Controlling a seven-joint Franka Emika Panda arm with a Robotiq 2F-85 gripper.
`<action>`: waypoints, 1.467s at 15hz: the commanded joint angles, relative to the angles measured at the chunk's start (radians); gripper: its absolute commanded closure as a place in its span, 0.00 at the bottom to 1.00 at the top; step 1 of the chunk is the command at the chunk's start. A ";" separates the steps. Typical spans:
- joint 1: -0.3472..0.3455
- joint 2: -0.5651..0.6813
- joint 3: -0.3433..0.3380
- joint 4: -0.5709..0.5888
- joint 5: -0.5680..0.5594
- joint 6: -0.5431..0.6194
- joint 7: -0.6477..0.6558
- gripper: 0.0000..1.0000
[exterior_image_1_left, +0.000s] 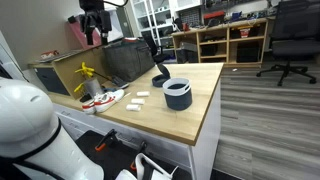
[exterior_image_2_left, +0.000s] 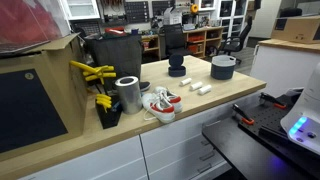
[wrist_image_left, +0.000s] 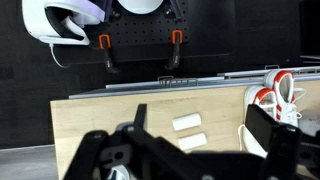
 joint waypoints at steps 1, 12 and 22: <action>-0.010 0.001 0.008 0.002 0.003 -0.002 -0.005 0.00; -0.010 0.001 0.008 0.002 0.003 -0.002 -0.005 0.00; -0.090 0.137 -0.055 0.095 -0.102 0.114 -0.010 0.00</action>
